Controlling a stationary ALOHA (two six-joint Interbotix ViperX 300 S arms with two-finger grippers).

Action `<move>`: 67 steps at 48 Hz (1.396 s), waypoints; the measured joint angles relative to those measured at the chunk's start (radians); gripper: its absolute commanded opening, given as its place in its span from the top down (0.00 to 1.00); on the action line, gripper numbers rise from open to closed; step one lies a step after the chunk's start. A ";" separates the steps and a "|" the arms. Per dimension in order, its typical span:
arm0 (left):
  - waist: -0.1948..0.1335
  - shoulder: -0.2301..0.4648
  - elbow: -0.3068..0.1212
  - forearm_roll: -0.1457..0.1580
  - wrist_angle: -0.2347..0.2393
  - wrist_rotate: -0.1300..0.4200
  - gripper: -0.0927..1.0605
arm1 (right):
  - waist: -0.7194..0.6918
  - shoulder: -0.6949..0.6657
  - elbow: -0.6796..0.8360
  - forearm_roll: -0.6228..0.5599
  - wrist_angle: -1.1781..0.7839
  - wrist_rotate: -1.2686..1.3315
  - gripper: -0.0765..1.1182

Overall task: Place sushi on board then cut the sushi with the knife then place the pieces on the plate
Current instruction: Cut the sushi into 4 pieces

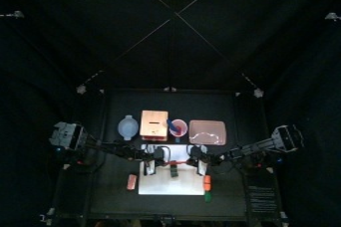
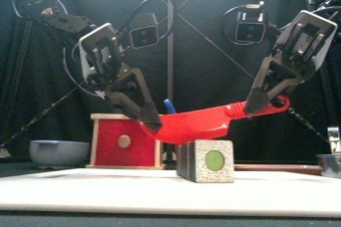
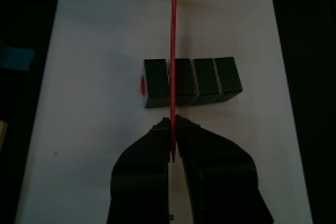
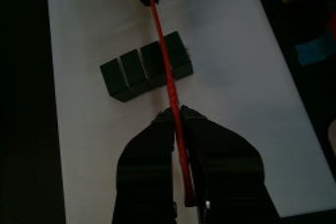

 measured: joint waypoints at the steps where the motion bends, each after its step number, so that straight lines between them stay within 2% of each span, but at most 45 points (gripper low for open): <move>1: 0.000 0.000 0.000 -0.002 0.000 -0.002 0.53 | 0.000 -0.002 0.000 0.000 0.000 0.000 0.65; 19: -0.008 0.000 -0.003 -0.026 0.009 0.000 0.53 | 0.002 0.002 0.000 0.005 -0.002 0.000 0.65; 53: -0.009 0.040 -0.006 -0.026 0.008 0.000 0.53 | -0.005 0.058 -0.002 0.038 -0.002 -0.002 0.65; 67: 0.000 0.057 -0.012 -0.025 0.005 0.002 0.53 | -0.015 0.100 -0.002 0.060 -0.003 -0.002 0.65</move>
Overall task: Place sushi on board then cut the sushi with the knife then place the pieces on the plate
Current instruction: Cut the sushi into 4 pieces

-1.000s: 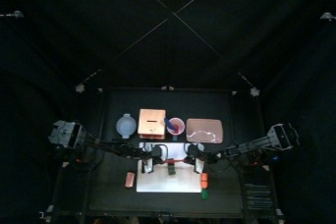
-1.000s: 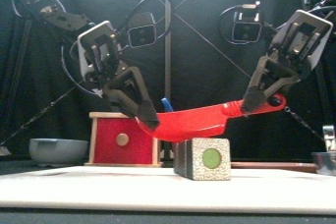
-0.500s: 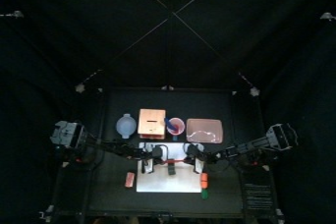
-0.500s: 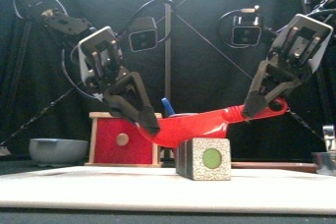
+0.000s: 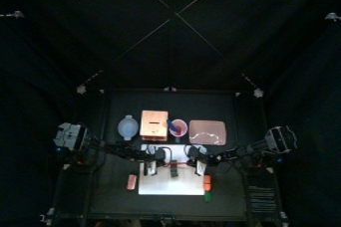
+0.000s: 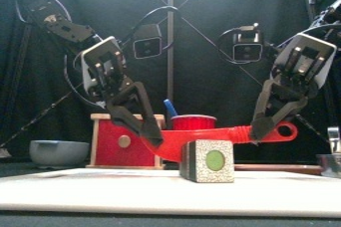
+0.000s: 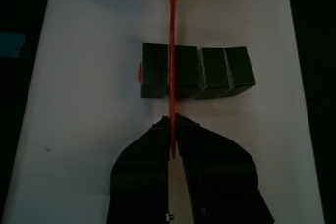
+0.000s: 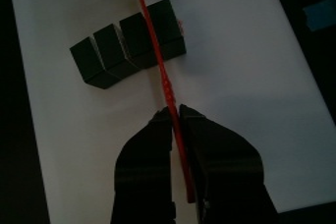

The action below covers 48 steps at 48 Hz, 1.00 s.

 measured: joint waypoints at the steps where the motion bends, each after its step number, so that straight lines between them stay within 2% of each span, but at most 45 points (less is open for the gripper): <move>1: 0.002 0.000 0.000 0.002 0.000 0.002 0.53 | -0.003 0.002 0.000 0.002 0.000 0.000 0.65; 29: 0.046 0.028 -0.005 0.008 0.012 0.005 0.53 | -0.046 0.043 -0.005 0.015 0.000 0.000 0.66; 48: 0.087 0.028 -0.009 0.064 0.015 0.005 0.53 | -0.086 0.046 0.000 0.014 0.000 0.000 0.66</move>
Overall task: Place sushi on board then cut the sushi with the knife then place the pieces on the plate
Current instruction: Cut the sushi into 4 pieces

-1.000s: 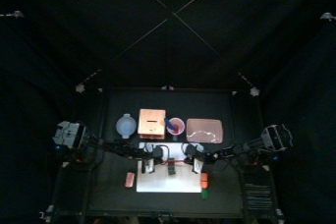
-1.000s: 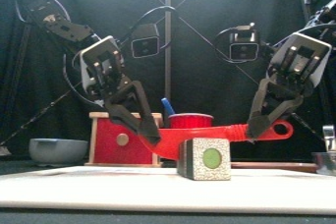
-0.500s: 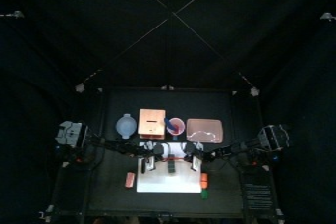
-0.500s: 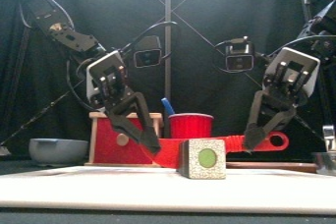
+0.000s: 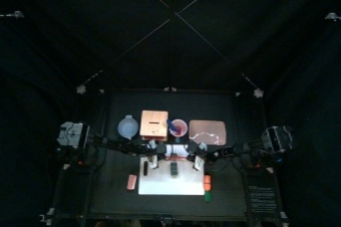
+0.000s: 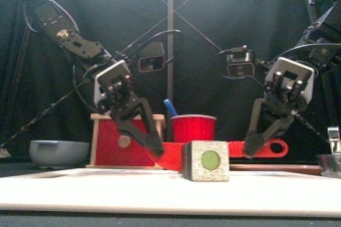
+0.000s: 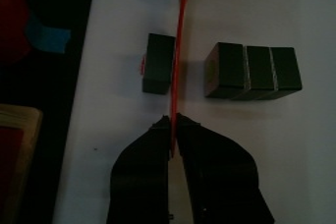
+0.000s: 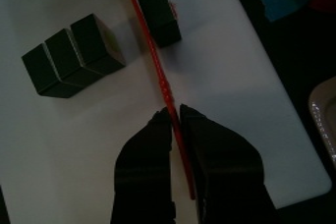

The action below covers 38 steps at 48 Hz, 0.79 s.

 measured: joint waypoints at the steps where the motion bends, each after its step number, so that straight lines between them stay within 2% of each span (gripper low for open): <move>1: 0.003 0.000 -0.002 0.003 0.002 0.000 0.53 | -0.002 0.000 0.000 0.000 0.000 0.000 0.66; 14: 0.011 -0.006 -0.008 0.017 0.006 0.000 0.53 | -0.008 -0.031 -0.002 0.002 -0.008 -0.002 0.66; 25: 0.003 -0.072 -0.008 0.017 0.031 -0.002 0.53 | -0.008 -0.126 0.002 0.005 -0.026 -0.002 0.66; 31: -0.015 -0.110 -0.008 0.017 0.052 -0.002 0.53 | -0.002 -0.173 0.002 0.009 -0.040 -0.002 0.66; 38: -0.066 -0.123 -0.008 0.017 0.055 -0.005 0.53 | 0.031 -0.193 0.003 0.023 -0.051 -0.002 0.66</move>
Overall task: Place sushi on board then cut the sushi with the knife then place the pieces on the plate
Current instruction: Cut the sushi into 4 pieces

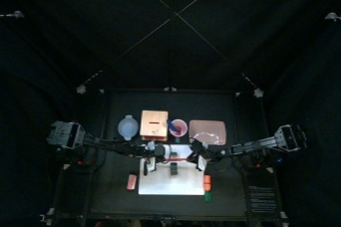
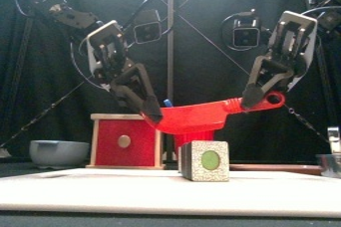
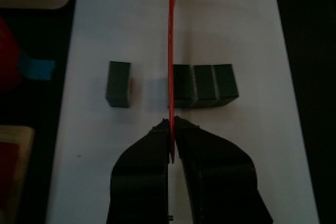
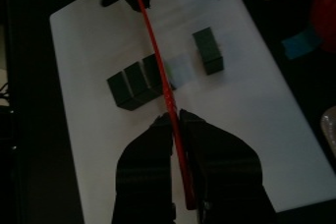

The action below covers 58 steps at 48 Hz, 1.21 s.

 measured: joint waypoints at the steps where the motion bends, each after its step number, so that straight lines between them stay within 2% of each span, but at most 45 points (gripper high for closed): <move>1: -0.006 0.002 0.002 -0.002 0.002 -0.002 0.53 | 0.006 0.000 -0.002 0.003 0.000 0.000 0.66; 6: -0.032 0.003 0.000 -0.005 0.000 -0.003 0.53 | 0.028 0.002 -0.002 0.023 -0.003 0.000 0.66; 10: -0.041 0.011 0.000 -0.018 -0.002 -0.005 0.53 | 0.040 0.009 0.002 0.041 -0.002 0.002 0.66; 15: -0.043 0.025 -0.003 -0.041 -0.003 -0.005 0.53 | 0.046 0.017 0.006 0.058 -0.003 0.000 0.66; 20: -0.041 0.035 -0.006 -0.052 -0.008 -0.005 0.53 | 0.046 0.021 0.012 0.064 -0.003 0.000 0.66; 46: -0.041 0.061 -0.015 -0.055 -0.009 -0.005 0.53 | 0.046 0.035 0.021 0.075 -0.003 0.000 0.66; 58: -0.043 0.066 -0.015 -0.074 -0.009 -0.003 0.53 | 0.049 0.058 0.015 0.078 -0.003 0.000 0.66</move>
